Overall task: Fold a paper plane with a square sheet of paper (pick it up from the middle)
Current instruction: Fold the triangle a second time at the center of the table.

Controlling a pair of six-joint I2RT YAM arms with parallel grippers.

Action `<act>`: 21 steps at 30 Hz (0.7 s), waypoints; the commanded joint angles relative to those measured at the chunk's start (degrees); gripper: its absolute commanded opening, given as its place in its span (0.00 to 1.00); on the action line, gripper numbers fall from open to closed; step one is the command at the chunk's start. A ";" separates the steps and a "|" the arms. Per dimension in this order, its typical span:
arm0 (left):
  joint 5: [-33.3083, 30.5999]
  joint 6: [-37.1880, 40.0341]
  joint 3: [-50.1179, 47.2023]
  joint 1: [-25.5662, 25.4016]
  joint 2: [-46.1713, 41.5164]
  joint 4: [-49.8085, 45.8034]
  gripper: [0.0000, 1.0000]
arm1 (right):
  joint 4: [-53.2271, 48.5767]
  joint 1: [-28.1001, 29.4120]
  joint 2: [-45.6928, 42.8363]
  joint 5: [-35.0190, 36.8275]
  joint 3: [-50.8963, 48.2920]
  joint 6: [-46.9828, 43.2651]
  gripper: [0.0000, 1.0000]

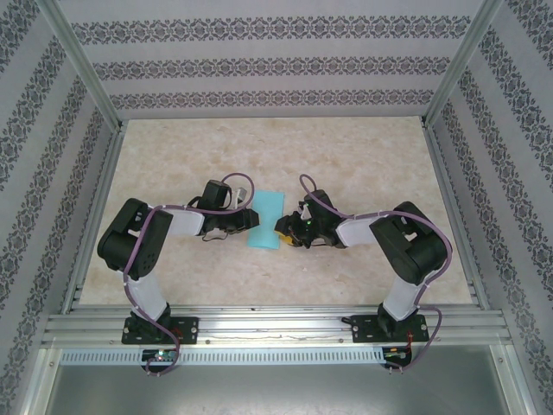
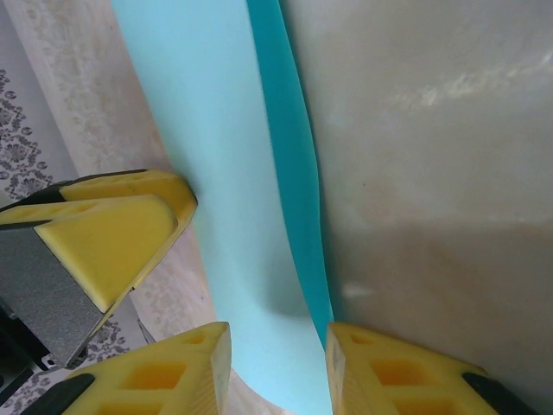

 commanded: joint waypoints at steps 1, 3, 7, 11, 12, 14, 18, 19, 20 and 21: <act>1.13 1.12 -0.26 -1.11 0.18 -6.87 0.27 | 1.34 0.62 1.12 -1.46 0.99 0.13 0.35; 1.13 1.07 -0.25 -1.17 0.27 -6.87 0.27 | 1.70 0.50 1.33 -1.50 0.99 -0.16 0.35; 1.21 1.35 -0.08 -1.17 0.55 -7.19 0.27 | 2.53 -0.47 2.62 -2.04 2.52 -0.79 0.35; 1.23 1.51 -0.07 -1.16 0.38 -7.48 0.27 | 1.75 -1.54 3.54 -2.50 4.86 -2.36 0.36; 1.18 1.64 -0.10 -1.16 0.27 -7.64 0.27 | 1.59 -1.87 3.83 -2.72 5.45 -2.66 0.36; 1.12 1.72 -0.17 -1.14 0.26 -7.66 0.27 | 1.72 -2.28 4.90 -3.92 6.79 -2.77 0.37; 1.61 1.26 -0.14 -1.13 0.25 -7.22 0.27 | 1.02 -2.62 6.45 -4.48 8.49 -3.46 0.37; 1.81 1.24 -0.10 -1.14 0.21 -7.13 0.27 | 1.65 -2.71 6.72 -5.02 8.66 -3.47 0.37; 1.89 1.23 -0.16 -1.19 0.14 -7.21 0.27 | 1.95 -2.72 6.70 -5.23 8.66 -3.36 0.37; 1.93 1.26 -0.07 -1.11 -0.01 -7.22 0.27 | 1.90 -2.73 6.44 -5.11 8.64 -3.57 0.37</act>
